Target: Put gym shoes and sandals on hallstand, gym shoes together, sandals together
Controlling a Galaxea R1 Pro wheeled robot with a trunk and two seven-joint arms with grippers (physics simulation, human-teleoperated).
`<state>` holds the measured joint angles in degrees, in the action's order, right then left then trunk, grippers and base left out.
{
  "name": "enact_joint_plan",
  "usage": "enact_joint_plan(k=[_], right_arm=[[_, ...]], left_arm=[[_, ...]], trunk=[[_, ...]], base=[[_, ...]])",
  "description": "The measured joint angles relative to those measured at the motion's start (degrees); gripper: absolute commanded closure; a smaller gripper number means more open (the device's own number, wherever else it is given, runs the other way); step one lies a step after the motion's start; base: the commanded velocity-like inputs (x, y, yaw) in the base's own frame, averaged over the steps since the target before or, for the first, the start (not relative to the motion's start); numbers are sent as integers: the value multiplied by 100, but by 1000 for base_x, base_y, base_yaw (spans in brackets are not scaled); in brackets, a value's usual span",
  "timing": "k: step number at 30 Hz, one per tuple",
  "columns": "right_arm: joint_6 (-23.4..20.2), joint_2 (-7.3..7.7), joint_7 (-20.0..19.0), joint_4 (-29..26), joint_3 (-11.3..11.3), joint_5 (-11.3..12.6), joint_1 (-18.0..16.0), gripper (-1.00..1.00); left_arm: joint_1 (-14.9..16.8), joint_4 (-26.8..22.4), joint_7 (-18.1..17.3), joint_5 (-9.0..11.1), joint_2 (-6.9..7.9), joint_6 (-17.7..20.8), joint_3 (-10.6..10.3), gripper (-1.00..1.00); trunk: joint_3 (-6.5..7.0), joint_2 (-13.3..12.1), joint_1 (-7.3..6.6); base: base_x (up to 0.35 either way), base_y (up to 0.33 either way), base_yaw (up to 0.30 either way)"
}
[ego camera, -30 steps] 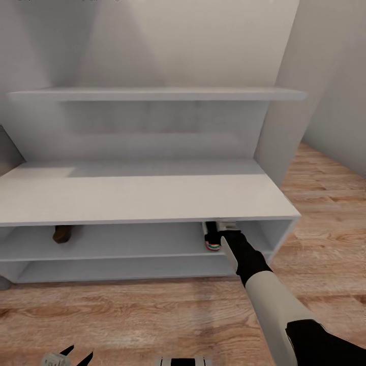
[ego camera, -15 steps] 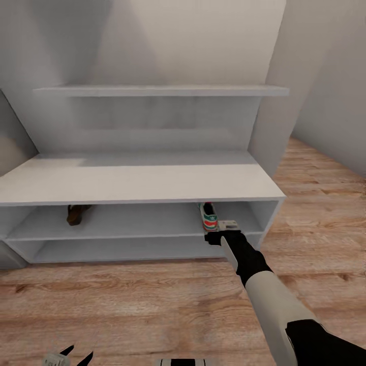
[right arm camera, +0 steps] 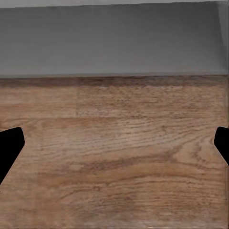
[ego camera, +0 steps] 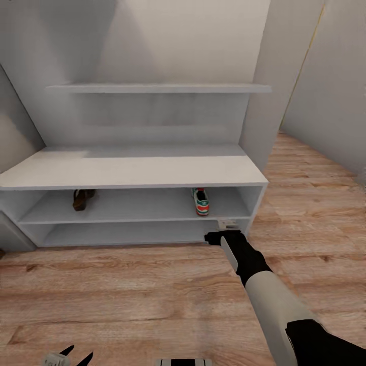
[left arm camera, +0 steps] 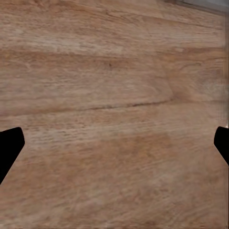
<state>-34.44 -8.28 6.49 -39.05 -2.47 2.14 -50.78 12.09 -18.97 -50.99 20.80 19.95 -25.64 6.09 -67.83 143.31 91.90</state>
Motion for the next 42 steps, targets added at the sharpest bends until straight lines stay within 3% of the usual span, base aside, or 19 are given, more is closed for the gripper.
enact_joint_plan(k=[12, 15, 19, 26, 27, 32, 33, 39, 42], right_arm=[[20, 16, -16, 64, -14, -20, 40, -100], [380, 40, -41, 195, -19, -34, 402, -100], [1336, 90, -55, 582, -17, -47, 859, -100], [2481, 256, -121, 1382, -26, -47, 1218, -100], [2820, 326, -237, 1654, -26, -46, 1289, -100], [3496, 511, -687, 2251, -31, -47, 1410, -100], [4435, 853, -1697, 2913, -30, -35, 1490, -100], [5104, 1362, -2711, 3616, -27, -23, 1581, -100], [5196, 1464, -2842, 3671, -26, -19, 1697, -100]], left_arm=[[0, -1, 51, 39, 0, 11, 6, -100], [0, -1, 315, 50, -12, 9, 15, -100], [-1, -1, 871, 66, -33, -1, 22, -100], [0, -1, 1428, 75, -54, -6, 26, -100], [-1, -1, 1566, 80, -58, -5, 28, -100], [0, -1, 1832, 84, -65, -10, 29, -100], [-1, -1, 2183, 87, -72, -9, 38, -100], [-1, -4, 2479, 84, -96, -10, 36, -100], [0, -6, 2513, 83, -103, -11, 36, -100]], trunk=[[0, 0, -2], [0, 0, -3], [-1, 0, -3], [0, 0, -3], [-1, 0, -3], [-1, 0, -3], [-1, 1, -4], [-1, 0, -3], [0, 0, -3]], base=[[-265, -7, 0], [-16, 0, 0], [-5, 0, 0], [-1, 0, 0], [0, 0, 0], [0, 0, 0], [0, 0, 0], [0, 0, 0], [0, 0, 0]])
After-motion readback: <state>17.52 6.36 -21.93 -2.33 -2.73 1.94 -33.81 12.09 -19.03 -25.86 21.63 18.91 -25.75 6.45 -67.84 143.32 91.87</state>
